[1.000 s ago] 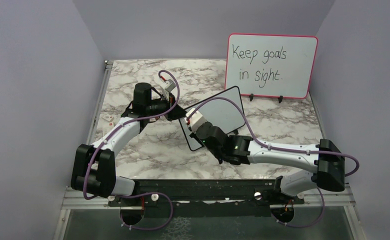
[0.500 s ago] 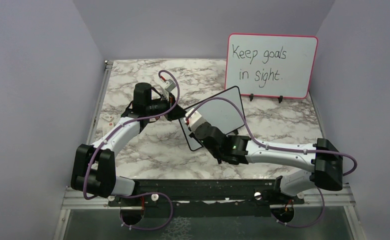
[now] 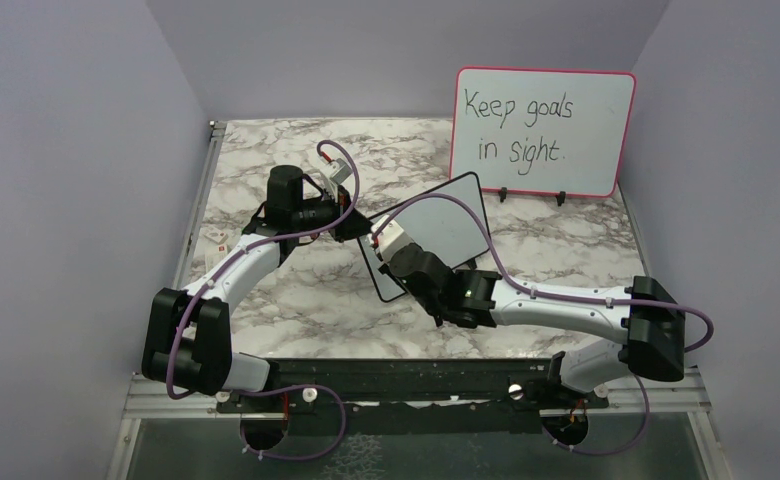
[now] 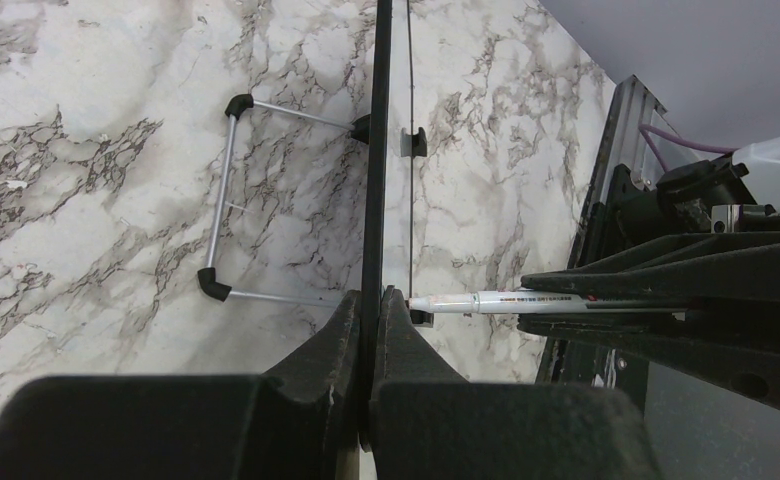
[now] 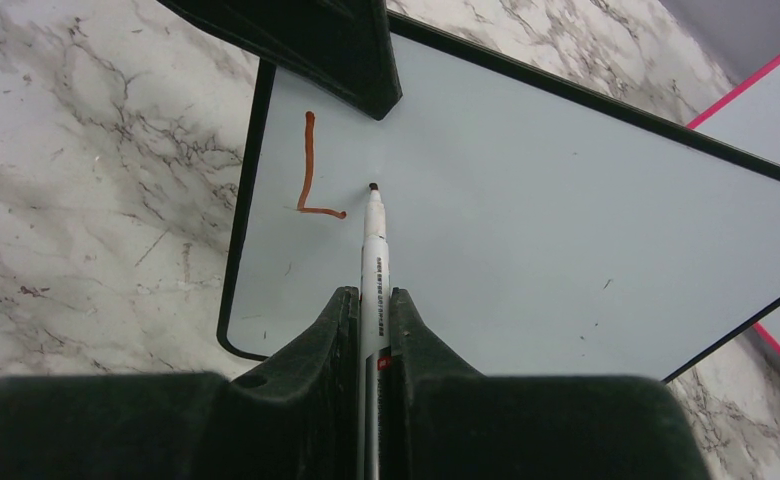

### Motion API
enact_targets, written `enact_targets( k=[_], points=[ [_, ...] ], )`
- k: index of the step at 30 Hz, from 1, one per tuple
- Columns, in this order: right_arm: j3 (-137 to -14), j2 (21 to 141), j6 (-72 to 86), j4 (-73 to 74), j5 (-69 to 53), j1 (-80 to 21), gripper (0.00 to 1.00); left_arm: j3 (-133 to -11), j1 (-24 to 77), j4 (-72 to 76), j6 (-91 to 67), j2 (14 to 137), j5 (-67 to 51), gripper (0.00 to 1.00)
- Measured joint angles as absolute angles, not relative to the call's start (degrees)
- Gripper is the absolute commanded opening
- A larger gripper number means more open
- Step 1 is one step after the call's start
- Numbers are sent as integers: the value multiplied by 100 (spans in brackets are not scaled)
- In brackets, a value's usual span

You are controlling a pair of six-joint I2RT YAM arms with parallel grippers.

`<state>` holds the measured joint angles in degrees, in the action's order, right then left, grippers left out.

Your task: Write a sentence on the whiteboard

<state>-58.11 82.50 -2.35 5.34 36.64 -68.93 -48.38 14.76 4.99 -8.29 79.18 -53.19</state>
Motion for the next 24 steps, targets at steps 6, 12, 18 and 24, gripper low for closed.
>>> enact_targets(
  k=[6, 12, 18, 24],
  points=[
    [-5811, 8250, -235, 534, 3656, -6890, 0, -4838, 1476, 499, -829, 7918, -5317, 0],
    [-5811, 8250, -235, 550, 3570, -6888, 0, -4838, 1476, 497, -829, 7918, -5312, 0],
    [-5811, 8250, -226, 580, 3498, -6888, 1, -4838, 1476, 497, -829, 7918, -5312, 0],
    [-5811, 8250, -180, 633, 3459, -6888, 0, -4838, 1476, 497, -829, 7918, -5310, 0]
  ],
)
